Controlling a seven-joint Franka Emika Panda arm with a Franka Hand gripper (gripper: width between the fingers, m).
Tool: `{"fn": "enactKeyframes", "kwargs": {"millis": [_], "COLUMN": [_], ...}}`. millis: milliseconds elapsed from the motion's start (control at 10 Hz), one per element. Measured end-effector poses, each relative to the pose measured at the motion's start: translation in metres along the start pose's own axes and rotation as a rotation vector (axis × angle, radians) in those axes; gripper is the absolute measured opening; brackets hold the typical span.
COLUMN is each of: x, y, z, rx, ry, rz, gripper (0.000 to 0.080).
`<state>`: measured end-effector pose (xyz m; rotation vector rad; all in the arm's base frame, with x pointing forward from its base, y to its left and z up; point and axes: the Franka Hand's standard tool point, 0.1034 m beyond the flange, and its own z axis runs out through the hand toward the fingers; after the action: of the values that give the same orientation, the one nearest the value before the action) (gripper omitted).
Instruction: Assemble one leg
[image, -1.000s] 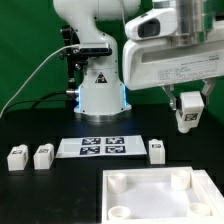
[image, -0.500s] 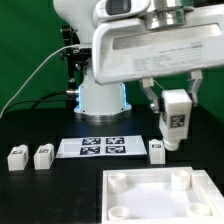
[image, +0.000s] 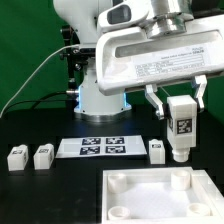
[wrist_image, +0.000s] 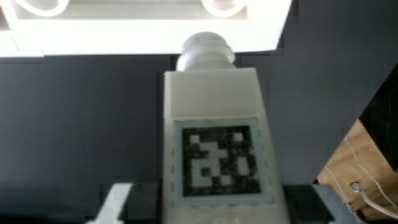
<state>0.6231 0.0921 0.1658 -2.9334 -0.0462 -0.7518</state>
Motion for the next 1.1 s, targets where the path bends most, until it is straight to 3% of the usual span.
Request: {"fn": "enactKeyframes", "kwargs": {"millis": [300, 600, 1100], "x": [-0.016, -0.025, -0.029], "y": [-0.016, -0.022, -0.012], "z": [0.039, 0.052, 0.068], "rx": [0.006, 0.009, -0.001], "ry": [0.069, 0.062, 0.049], "rz": [-0.003, -0.009, 0.0], "gripper": [0.0294, 0.0294, 0.0294]}}
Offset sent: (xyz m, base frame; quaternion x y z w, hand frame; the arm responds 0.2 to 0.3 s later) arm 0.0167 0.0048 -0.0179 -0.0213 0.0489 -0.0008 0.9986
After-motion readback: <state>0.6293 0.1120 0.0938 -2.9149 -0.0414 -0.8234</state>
